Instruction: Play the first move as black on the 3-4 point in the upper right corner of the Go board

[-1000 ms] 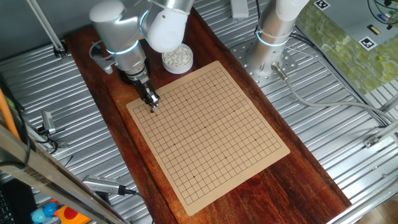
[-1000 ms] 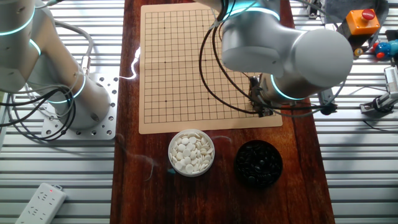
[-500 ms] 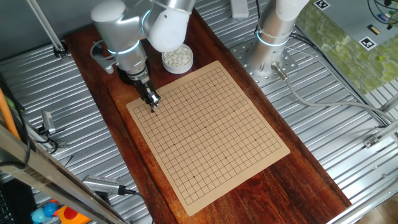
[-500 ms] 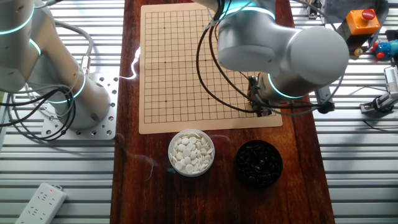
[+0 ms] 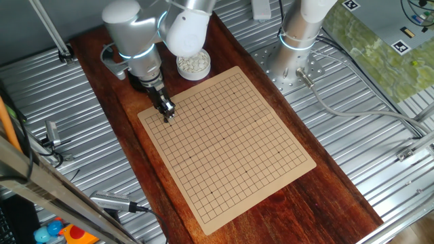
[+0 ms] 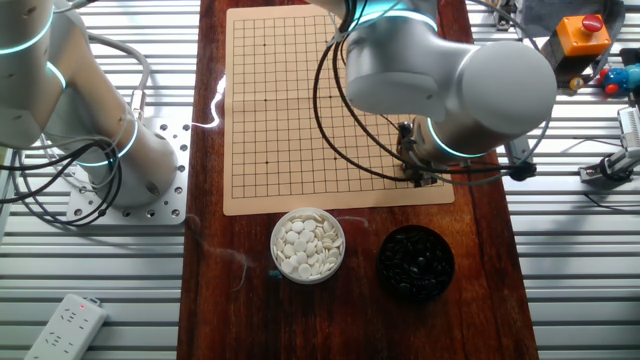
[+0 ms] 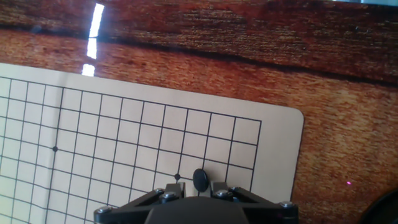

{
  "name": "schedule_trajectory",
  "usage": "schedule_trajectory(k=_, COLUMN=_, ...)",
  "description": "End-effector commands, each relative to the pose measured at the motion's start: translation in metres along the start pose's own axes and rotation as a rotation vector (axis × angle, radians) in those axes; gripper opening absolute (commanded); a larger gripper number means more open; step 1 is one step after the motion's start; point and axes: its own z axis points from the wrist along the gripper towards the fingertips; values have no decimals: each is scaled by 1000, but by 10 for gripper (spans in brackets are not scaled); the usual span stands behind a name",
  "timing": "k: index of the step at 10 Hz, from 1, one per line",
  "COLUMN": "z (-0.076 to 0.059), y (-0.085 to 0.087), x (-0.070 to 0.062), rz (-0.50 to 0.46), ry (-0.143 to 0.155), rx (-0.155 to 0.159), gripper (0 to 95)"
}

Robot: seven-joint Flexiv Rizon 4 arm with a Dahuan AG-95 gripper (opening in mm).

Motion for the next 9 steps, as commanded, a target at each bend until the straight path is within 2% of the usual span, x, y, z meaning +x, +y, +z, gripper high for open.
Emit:
schedule_trajectory(k=1, z=-3, y=0, x=-3, rz=-11, ry=3, rx=-2, gripper=190)
schedule_trajectory(k=2, z=-9, y=-1, x=-9, rz=-27, ry=6, rx=1, gripper=190)
schedule_trajectory(k=7, z=-27, y=-3, x=-19, rz=-24, ry=12, rx=5, gripper=190)
schedule_trajectory(k=8, z=-32, y=-2, x=-23, rz=-12, ry=17, rx=39, gripper=0)
schedule_trajectory(k=9, z=-37, y=0, x=-28, rz=-38, ry=35, rx=100, gripper=0)
